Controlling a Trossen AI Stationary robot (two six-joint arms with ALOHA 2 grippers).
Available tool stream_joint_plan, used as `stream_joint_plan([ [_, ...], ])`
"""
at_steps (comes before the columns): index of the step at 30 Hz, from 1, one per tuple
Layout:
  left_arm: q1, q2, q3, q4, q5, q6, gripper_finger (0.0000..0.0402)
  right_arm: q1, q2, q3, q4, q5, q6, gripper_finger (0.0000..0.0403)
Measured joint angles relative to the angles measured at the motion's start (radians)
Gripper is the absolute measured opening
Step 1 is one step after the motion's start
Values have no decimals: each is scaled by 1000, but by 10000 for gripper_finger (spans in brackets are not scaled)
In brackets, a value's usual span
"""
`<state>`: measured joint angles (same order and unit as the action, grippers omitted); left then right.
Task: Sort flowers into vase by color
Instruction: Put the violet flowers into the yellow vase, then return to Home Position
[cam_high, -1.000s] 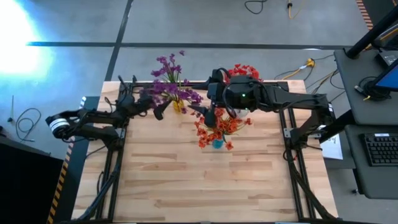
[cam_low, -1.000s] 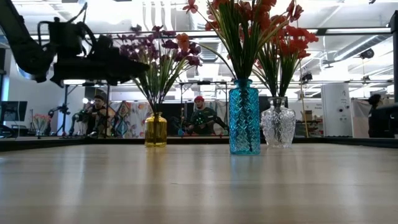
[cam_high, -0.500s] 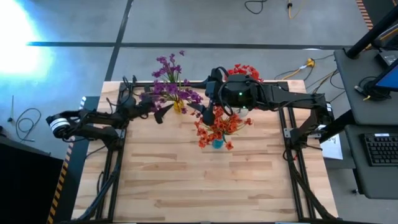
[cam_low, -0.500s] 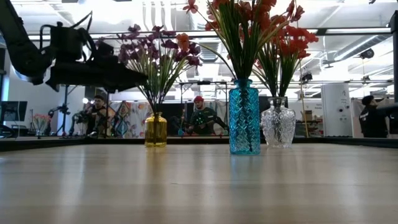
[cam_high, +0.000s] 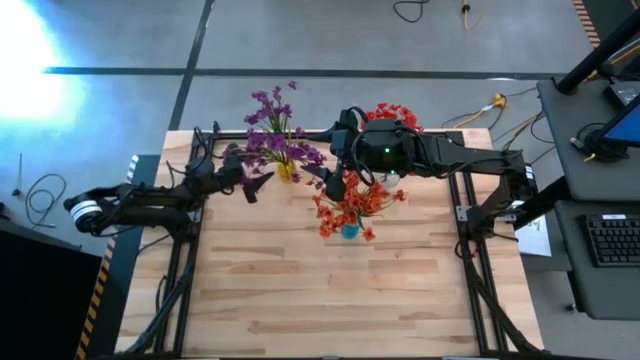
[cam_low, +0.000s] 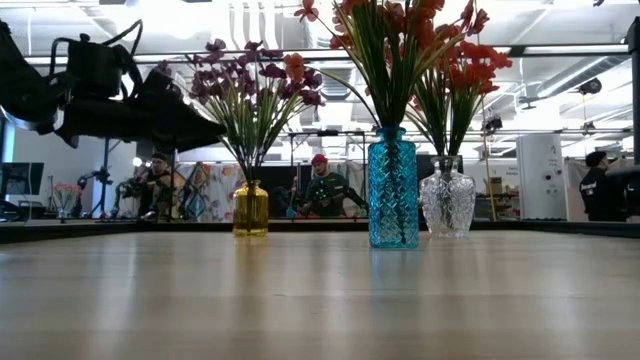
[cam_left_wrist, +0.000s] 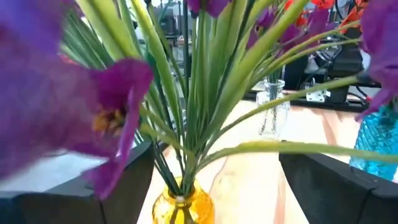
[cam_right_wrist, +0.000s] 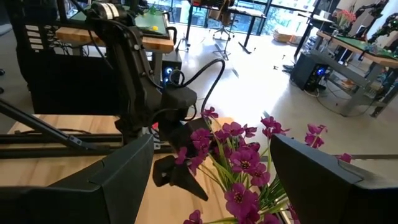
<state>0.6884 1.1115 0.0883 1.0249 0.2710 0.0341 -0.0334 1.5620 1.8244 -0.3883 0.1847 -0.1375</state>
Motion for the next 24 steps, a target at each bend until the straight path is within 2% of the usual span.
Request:
stream_joint_plan([
  [8, -1, -90, -1, -218, 12, -74, 331, 0, 0, 0, -4, 0, -1, 315],
  [12, -3, -168, -1, -279, 163, -113, 331, 0, 0, 0, -4, 0, -11, 315],
  [14, -2, -219, 0, -331, 157, -129, 331, 0, 0, 0, -10, -1, -13, 315],
  [17, -1, -301, 0, -494, 93, -155, 331, 3, 0, 0, -28, -1, -16, 315],
  [19, -6, -357, 0, -567, 96, -191, 331, 3, 0, 0, -32, -1, -16, 315],
  [24, -46, -486, 2, -747, 219, -354, 331, 3, -10, 0, -33, -3, -13, 315],
])
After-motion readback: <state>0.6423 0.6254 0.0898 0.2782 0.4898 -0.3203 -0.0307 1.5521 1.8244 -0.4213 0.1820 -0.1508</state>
